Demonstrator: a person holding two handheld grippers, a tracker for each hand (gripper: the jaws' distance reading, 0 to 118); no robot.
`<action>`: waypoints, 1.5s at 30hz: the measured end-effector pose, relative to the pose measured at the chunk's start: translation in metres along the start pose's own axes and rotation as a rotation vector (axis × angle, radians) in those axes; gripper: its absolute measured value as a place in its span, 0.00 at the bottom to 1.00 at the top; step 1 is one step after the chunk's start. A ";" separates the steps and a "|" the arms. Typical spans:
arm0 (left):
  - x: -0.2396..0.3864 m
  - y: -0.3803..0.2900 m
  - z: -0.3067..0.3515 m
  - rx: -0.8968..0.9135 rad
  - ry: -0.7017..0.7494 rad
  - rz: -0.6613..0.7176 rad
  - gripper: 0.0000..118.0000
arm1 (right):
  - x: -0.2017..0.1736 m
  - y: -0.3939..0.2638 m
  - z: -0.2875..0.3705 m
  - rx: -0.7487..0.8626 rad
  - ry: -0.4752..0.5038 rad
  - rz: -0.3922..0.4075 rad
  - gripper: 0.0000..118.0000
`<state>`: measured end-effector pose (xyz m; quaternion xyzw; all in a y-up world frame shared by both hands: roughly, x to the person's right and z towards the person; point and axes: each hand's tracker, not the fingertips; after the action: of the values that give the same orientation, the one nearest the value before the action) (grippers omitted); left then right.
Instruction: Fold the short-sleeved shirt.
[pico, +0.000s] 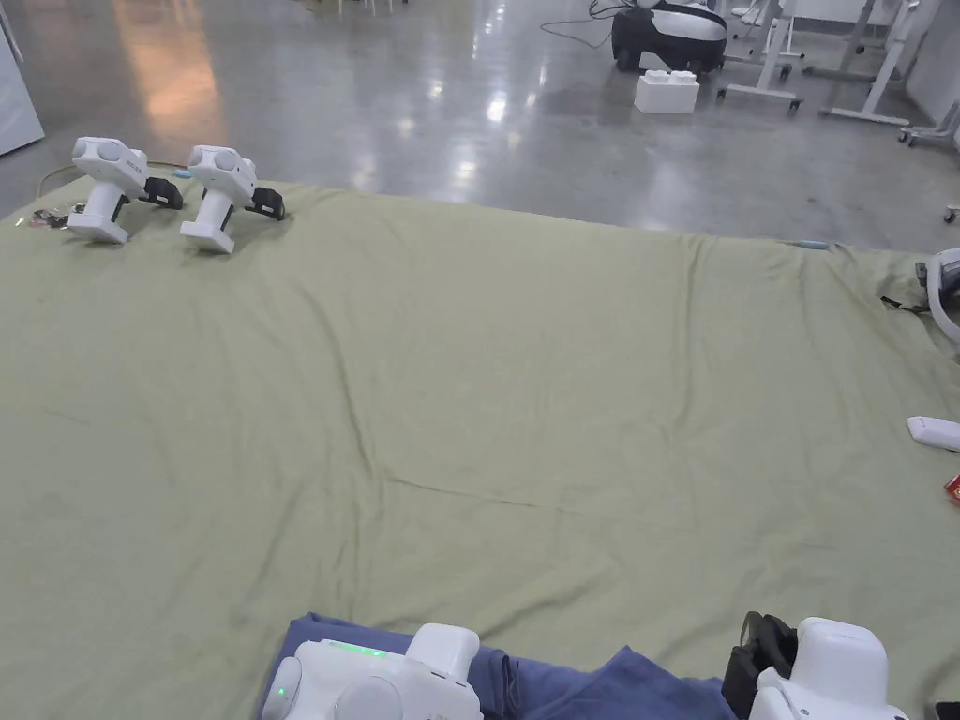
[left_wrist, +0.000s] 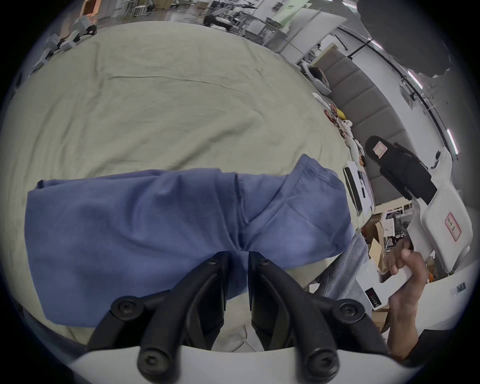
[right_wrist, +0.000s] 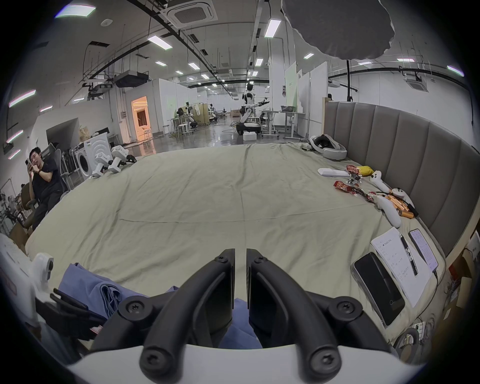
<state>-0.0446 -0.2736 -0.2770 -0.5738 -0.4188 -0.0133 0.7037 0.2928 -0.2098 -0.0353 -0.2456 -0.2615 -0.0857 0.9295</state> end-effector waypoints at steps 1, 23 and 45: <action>0.000 -0.001 -0.003 0.003 -0.007 -0.002 0.18 | 0.000 0.000 0.000 -0.001 0.001 0.000 0.10; -0.190 -0.071 0.095 0.248 -0.191 0.362 0.64 | -0.012 0.017 -0.010 -0.013 0.028 0.003 0.10; -0.226 -0.083 0.001 0.199 -0.376 0.444 0.19 | -0.026 0.014 -0.003 -0.033 0.022 0.050 0.10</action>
<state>-0.2333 -0.4055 -0.3476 -0.5719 -0.4053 0.2880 0.6525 0.2759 -0.1982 -0.0572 -0.2663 -0.2436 -0.0691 0.9300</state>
